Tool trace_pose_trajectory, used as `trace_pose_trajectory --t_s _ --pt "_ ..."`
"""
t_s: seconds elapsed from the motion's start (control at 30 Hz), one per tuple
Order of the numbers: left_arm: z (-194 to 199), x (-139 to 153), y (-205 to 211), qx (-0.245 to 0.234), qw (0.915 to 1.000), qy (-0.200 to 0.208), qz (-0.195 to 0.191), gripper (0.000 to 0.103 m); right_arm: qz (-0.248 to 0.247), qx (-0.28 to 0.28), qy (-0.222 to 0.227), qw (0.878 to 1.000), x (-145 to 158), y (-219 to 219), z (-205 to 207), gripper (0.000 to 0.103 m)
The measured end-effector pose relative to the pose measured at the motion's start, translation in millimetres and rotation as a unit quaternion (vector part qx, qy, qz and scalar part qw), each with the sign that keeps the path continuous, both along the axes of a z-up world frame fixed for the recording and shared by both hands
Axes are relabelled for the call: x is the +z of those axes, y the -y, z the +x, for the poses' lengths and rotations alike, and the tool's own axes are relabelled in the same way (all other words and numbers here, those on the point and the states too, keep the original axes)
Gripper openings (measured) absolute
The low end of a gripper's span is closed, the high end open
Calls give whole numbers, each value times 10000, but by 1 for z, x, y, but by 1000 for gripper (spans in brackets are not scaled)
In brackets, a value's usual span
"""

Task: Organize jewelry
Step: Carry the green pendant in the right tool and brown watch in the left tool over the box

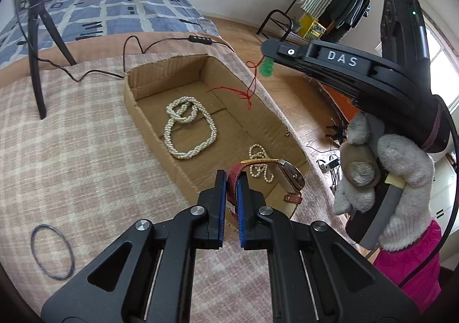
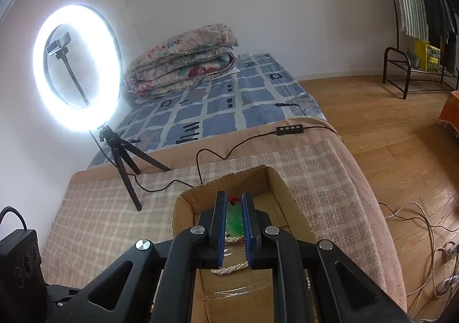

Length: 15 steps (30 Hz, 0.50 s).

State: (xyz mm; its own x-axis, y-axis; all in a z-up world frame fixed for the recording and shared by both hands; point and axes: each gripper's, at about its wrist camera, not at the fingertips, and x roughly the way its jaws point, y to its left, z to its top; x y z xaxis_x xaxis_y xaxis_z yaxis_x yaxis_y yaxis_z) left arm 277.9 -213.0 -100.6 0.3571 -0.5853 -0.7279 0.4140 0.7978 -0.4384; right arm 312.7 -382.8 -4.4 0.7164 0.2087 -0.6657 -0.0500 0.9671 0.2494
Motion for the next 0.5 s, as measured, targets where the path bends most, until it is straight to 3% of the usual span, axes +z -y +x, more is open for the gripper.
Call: trace_pose_trajectory --t_s 0.5 --pt "11 -31 39 -141 9997 -93 204 5 126 20 -342 9993 -43 18 22 9"
